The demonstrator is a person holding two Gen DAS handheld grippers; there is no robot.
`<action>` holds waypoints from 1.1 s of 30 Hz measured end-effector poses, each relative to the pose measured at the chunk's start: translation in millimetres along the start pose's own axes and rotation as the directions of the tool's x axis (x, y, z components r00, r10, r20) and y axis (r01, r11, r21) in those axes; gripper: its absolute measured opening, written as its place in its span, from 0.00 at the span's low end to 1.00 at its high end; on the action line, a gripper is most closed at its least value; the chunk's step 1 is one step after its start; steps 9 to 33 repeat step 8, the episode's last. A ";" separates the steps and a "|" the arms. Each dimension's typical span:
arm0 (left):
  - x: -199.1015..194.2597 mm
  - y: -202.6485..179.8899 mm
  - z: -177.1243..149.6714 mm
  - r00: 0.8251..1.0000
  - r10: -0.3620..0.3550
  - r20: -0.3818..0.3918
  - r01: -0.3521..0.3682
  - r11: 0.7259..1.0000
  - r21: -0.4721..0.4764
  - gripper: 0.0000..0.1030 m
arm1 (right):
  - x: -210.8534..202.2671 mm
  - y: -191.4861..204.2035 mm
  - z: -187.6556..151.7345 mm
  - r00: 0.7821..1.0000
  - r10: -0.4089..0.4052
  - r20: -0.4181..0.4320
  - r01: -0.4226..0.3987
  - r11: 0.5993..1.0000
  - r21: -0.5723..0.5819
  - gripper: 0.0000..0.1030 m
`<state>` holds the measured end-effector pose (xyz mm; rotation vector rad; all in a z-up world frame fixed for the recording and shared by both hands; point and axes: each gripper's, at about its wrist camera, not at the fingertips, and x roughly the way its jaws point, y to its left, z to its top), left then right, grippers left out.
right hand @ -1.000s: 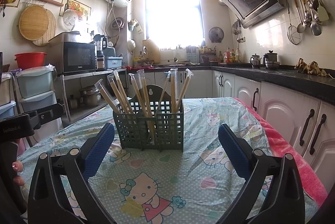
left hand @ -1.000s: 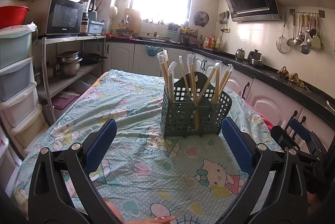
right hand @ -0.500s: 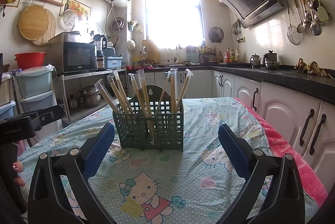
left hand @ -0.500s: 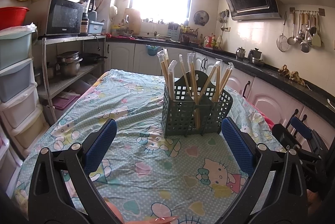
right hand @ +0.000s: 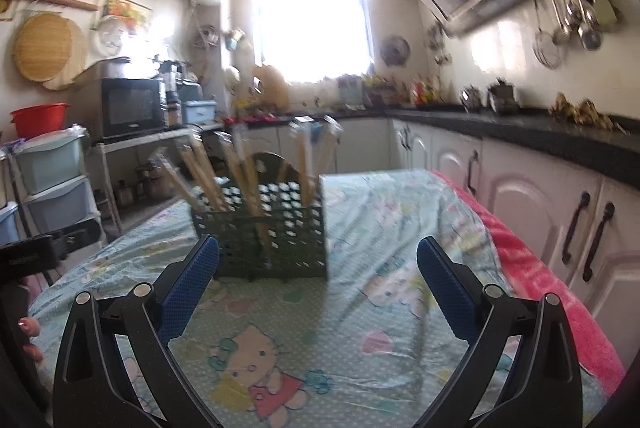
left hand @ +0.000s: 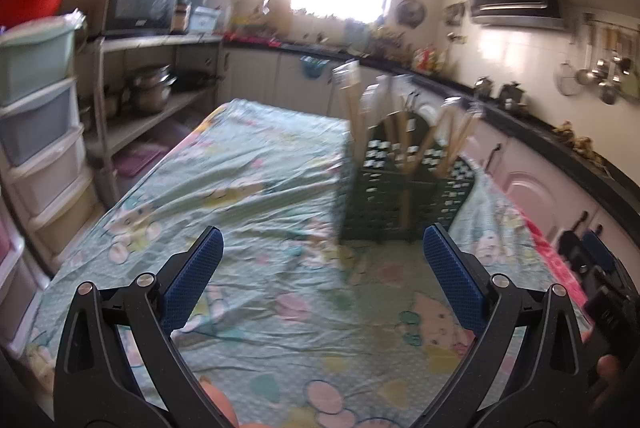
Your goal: Organize utensils
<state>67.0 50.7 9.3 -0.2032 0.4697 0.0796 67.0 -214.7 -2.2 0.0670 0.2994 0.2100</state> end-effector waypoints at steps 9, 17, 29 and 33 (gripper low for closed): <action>109.1 75.5 36.9 0.957 0.181 -0.229 -0.188 0.982 -0.010 0.90 | 146.7 -104.5 8.0 0.837 -0.260 -0.482 0.301 0.954 0.008 0.94; 109.1 75.5 36.9 0.957 0.181 -0.229 -0.188 0.982 -0.010 0.90 | 146.7 -104.5 8.0 0.837 -0.260 -0.482 0.301 0.954 0.008 0.94; 109.1 75.5 36.9 0.957 0.181 -0.229 -0.188 0.982 -0.010 0.90 | 146.7 -104.5 8.0 0.837 -0.260 -0.482 0.301 0.954 0.008 0.94; 109.1 75.5 36.9 0.957 0.181 -0.229 -0.188 0.982 -0.010 0.90 | 146.7 -104.5 8.0 0.837 -0.260 -0.482 0.301 0.954 0.008 0.94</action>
